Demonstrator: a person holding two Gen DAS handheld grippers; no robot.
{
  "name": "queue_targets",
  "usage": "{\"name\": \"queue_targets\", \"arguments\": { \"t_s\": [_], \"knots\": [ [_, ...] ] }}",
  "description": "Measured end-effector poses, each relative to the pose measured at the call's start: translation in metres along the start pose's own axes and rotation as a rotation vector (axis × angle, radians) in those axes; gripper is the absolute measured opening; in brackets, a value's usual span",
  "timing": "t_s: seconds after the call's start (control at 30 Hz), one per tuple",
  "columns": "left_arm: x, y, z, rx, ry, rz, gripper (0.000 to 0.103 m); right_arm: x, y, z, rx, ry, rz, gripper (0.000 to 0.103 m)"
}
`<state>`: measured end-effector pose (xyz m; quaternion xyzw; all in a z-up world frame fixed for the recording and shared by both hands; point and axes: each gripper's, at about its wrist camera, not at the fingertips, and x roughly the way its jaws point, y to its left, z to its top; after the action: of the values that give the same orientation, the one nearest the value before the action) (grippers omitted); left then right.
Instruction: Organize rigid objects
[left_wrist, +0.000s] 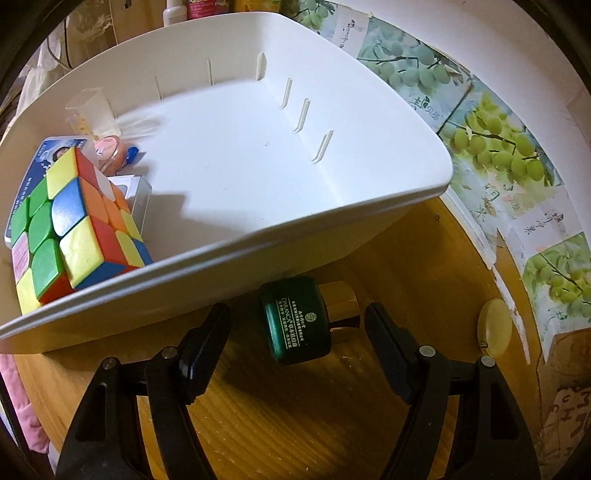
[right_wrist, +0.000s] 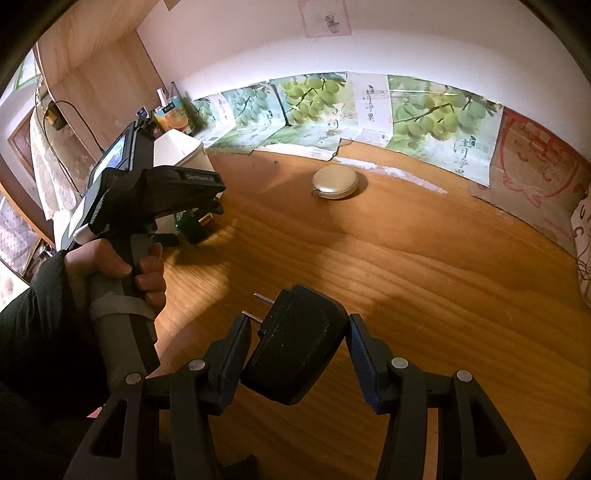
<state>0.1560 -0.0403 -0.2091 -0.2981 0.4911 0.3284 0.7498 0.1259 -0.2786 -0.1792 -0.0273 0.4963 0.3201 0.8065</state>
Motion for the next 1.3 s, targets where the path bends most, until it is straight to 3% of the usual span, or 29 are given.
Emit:
{"name": "queue_targets", "arguments": {
  "t_s": [0.17,0.77,1.3],
  "knots": [
    [-0.002,-0.002,0.001,0.019,-0.013,0.011,0.054,-0.002,-0.002,-0.002,0.014,-0.002,-0.006,0.053],
    [-0.012,0.014,-0.001,0.094,0.034,-0.038,0.048,-0.015,0.010,-0.004,0.015,-0.037,-0.023,0.053],
    [-0.060,0.033,-0.019,0.360,0.011,-0.142,0.048,-0.039,0.063,-0.014,0.075,-0.126,-0.060,0.053]
  ]
}}
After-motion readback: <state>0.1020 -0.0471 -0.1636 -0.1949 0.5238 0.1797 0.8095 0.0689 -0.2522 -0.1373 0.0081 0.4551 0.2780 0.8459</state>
